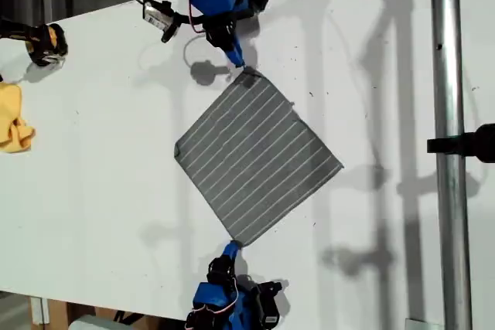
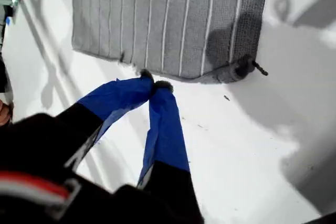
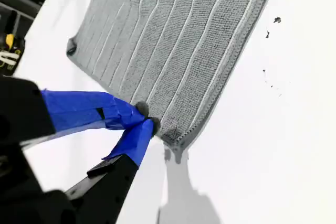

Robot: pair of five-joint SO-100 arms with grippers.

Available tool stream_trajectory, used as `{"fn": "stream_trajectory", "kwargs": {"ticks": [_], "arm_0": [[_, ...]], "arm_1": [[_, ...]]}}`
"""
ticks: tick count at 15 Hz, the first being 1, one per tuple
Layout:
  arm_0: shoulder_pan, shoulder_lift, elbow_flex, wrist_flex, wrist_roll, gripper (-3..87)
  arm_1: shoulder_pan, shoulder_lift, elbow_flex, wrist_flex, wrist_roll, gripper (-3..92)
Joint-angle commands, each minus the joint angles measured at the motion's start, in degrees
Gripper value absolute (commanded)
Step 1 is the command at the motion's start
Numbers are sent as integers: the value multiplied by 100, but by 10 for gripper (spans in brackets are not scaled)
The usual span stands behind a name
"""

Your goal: Grasp corners of a towel and fold twice.

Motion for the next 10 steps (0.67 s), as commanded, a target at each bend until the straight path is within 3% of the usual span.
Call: {"fn": "stream_trajectory", "kwargs": {"ticks": [1, 4, 10], "arm_0": [[44, 18, 26, -18, -53, -14], [70, 18, 26, -18, -53, -14], [70, 18, 26, -26, -35, -14]], "arm_1": [[-176, -1863, -1222, -712, -176, -1], [-475, -3516, -2373, -1213, -246, -1], [-1116, -7383, -6855, -132, -958, -1]]}}
